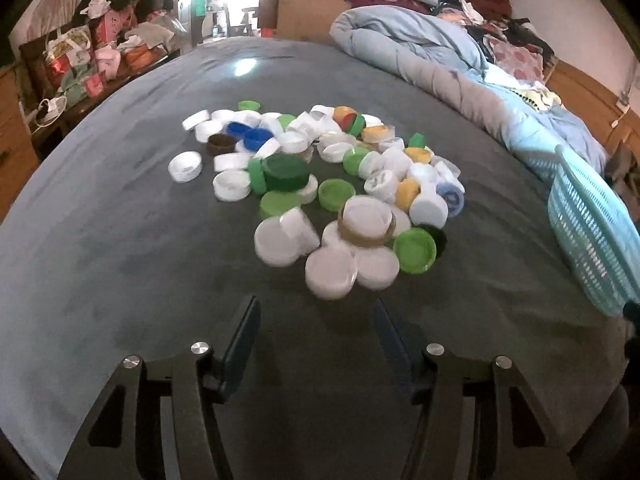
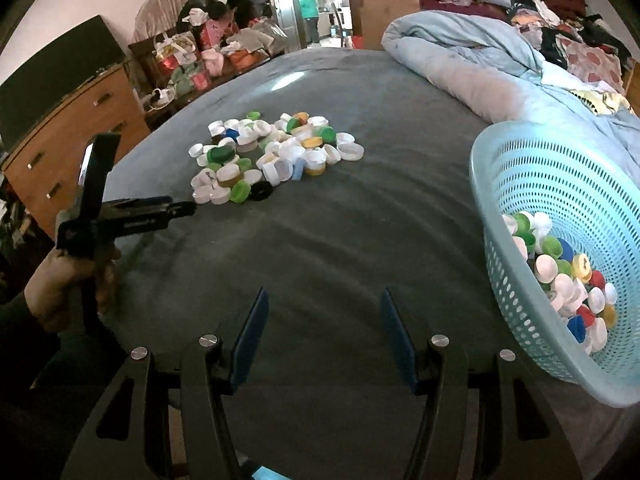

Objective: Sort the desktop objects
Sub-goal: 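Move both open grippers back over the cap pile, then grasp a white cap with the left gripper while the right grasps a green cap, then carry the white and green caps into the blue basket and release both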

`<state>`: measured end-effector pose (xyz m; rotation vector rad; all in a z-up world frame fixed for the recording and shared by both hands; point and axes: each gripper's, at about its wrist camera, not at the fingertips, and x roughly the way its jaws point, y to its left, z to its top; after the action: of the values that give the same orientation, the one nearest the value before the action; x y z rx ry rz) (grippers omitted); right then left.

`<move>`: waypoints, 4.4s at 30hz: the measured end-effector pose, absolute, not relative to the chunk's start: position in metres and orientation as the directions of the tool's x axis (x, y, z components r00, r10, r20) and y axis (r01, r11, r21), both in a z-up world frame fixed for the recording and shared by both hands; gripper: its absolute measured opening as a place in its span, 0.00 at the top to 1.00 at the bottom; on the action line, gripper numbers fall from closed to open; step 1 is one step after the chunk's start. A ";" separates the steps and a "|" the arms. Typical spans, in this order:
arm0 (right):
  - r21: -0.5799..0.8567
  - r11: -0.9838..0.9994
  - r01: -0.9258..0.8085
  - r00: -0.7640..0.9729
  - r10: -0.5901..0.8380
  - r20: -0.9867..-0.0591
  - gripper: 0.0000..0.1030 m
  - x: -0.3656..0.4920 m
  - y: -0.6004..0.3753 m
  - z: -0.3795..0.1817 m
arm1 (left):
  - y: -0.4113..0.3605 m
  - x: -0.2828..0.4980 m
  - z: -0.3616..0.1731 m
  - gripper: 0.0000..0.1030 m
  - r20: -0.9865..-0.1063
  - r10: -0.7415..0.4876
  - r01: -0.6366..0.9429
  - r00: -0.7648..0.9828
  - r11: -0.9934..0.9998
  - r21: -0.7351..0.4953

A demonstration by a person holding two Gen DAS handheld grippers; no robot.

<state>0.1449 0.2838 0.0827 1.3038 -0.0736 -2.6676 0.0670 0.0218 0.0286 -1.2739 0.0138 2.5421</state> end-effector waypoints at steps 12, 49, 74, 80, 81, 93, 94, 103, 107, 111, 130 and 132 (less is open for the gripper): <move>0.130 -0.973 0.193 -0.595 -0.221 -0.773 0.49 0.126 0.263 0.074 | 0.016 0.060 0.026 0.71 -0.783 0.226 -0.246 -0.580 -0.964 -0.096; 0.102 -0.926 0.363 -0.531 -0.296 -0.794 0.74 0.034 0.168 0.035 | -0.014 0.063 0.017 0.70 -0.755 0.245 -0.192 -0.609 -0.968 -0.159; 0.093 -0.977 0.190 -0.612 -0.192 -0.767 0.74 0.075 0.234 0.088 | 0.059 0.092 0.074 0.70 -0.751 0.150 -0.238 -0.643 -0.971 0.010; 0.093 -0.988 0.120 -0.654 -0.149 -0.741 0.74 0.084 0.272 0.109 | 0.099 0.098 0.091 0.70 -0.745 0.172 -0.297 -0.645 -0.954 0.036; 0.093 -0.990 0.110 -0.659 -0.143 -0.738 0.74 0.086 0.279 0.112 | 0.105 0.098 0.093 0.70 -0.744 0.179 -0.307 -0.643 -0.951 0.037; 0.080 -0.997 -0.001 -0.716 -0.055 -0.696 0.74 0.116 0.344 0.140 | 0.170 0.109 0.111 0.70 -0.741 0.232 -0.409 -0.630 -0.911 0.063; 0.078 -0.997 -0.015 -0.717 -0.044 -0.696 0.74 0.118 0.350 0.141 | 0.178 0.110 0.113 0.70 -0.744 0.244 -0.423 -0.622 -0.905 0.056; 0.090 -0.985 -0.146 -0.707 0.040 -0.706 0.74 0.135 0.411 0.145 | 0.240 0.116 0.127 0.70 -0.750 0.309 -0.508 -0.584 -0.860 0.042; 0.094 -0.980 -0.177 -0.706 0.060 -0.706 0.74 0.140 0.429 0.149 | 0.278 0.118 0.135 0.70 -0.751 0.342 -0.557 -0.565 -0.830 0.041; 0.093 -0.976 -0.199 -0.705 0.077 -0.705 0.74 0.143 0.444 0.153 | 0.306 0.118 0.143 0.70 -0.751 0.362 -0.585 -0.553 -0.810 0.040; 0.160 -0.935 -0.318 -0.626 0.080 -0.776 0.74 0.134 0.540 0.144 | 0.471 0.105 0.147 0.70 -0.877 0.375 -0.777 -0.302 -0.630 -0.002; 0.178 -0.930 -0.321 -0.595 0.052 -0.802 0.74 0.129 0.548 0.135 | 0.482 0.103 0.137 0.70 -0.904 0.335 -0.793 -0.265 -0.610 0.006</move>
<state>0.1293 0.5476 0.1350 1.4742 -0.5178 -2.9675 0.1032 0.4821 0.1368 -1.2281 0.6119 1.9444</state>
